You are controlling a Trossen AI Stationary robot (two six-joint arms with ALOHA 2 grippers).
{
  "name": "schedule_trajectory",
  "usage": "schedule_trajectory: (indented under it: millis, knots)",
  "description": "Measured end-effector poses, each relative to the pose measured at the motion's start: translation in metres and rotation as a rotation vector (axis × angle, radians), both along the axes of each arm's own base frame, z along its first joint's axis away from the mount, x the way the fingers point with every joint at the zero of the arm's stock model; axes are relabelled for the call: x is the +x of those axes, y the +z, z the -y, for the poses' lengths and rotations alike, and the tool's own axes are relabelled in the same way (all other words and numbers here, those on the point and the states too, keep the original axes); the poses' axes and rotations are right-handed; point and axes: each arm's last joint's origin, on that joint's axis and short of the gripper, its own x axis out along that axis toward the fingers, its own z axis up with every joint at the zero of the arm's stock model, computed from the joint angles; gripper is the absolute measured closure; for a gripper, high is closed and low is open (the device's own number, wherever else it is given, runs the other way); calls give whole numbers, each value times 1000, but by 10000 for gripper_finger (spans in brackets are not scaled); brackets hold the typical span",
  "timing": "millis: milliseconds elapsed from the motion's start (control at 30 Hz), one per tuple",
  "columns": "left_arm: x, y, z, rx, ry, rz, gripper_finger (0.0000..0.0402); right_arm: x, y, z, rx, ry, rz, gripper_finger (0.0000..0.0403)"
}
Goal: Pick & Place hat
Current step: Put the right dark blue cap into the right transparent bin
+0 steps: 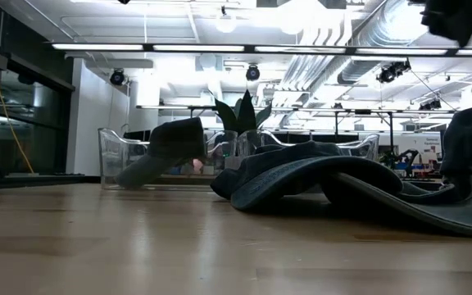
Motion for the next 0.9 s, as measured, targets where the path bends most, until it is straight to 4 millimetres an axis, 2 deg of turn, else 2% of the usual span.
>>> schedule_trajectory:
  millis: [133,233,900]
  knots:
    - [0,0,0,0,0,0,113,-9,-4,-9,8,-5,-92,183]
    - [0,0,0,0,0,-1,113,-8,-9,-13,-9,-6,-141,183]
    - [0,0,0,-5,-10,-1,113,52,-57,-18,-47,-157,-293,182]
